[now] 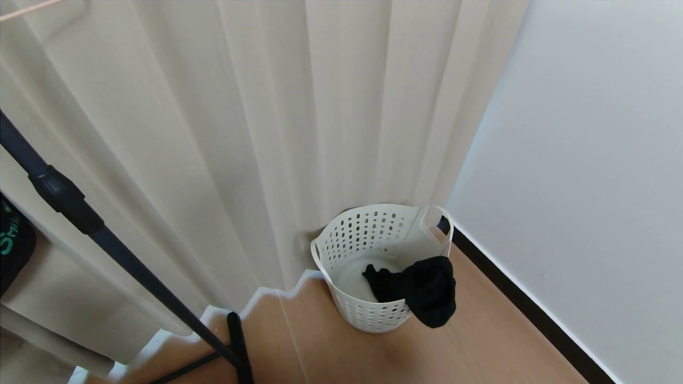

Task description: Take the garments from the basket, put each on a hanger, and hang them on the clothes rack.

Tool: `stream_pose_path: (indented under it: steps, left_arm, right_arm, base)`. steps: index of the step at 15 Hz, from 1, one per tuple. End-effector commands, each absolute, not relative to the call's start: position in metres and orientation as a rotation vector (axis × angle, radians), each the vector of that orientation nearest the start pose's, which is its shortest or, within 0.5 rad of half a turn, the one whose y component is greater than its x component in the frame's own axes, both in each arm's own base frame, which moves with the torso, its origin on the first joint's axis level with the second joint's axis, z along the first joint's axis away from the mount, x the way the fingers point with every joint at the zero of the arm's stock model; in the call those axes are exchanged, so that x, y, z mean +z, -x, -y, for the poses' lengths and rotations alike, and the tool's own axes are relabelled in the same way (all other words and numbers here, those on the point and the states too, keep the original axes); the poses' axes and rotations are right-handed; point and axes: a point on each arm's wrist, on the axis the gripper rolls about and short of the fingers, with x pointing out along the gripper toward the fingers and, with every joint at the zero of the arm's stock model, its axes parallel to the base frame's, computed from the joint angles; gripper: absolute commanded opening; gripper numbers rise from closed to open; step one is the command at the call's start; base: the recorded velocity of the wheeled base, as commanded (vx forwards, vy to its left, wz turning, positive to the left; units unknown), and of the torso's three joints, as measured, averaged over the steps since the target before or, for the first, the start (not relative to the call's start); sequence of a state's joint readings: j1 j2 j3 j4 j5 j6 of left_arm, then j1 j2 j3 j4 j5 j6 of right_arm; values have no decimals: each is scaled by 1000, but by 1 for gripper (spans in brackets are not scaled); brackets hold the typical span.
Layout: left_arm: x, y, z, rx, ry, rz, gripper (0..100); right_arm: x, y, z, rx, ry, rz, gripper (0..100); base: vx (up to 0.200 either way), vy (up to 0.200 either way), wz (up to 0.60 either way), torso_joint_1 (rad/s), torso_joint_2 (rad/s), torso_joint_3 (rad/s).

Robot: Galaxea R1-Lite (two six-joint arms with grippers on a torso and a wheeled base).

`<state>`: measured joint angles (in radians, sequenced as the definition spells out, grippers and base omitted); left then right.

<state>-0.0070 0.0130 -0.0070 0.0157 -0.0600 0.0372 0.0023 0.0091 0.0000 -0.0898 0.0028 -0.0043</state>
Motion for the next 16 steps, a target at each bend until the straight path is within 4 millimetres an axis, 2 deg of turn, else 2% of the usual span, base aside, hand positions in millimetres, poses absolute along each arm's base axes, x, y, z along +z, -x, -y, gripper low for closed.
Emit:
stream_pose_path:
  steps: [1,16]
  left_arm:
    - [76,22,1,-68,-36,-22,100]
    - [76,22,1,-66,-36,-22,100]
  right_arm:
    - [85,22,0,7,5,80,100]
    - [85,22,0,7,5,80,100]
  base:
    - [0,0,0,2,281,61]
    - [0,0,0,1,26,-173]
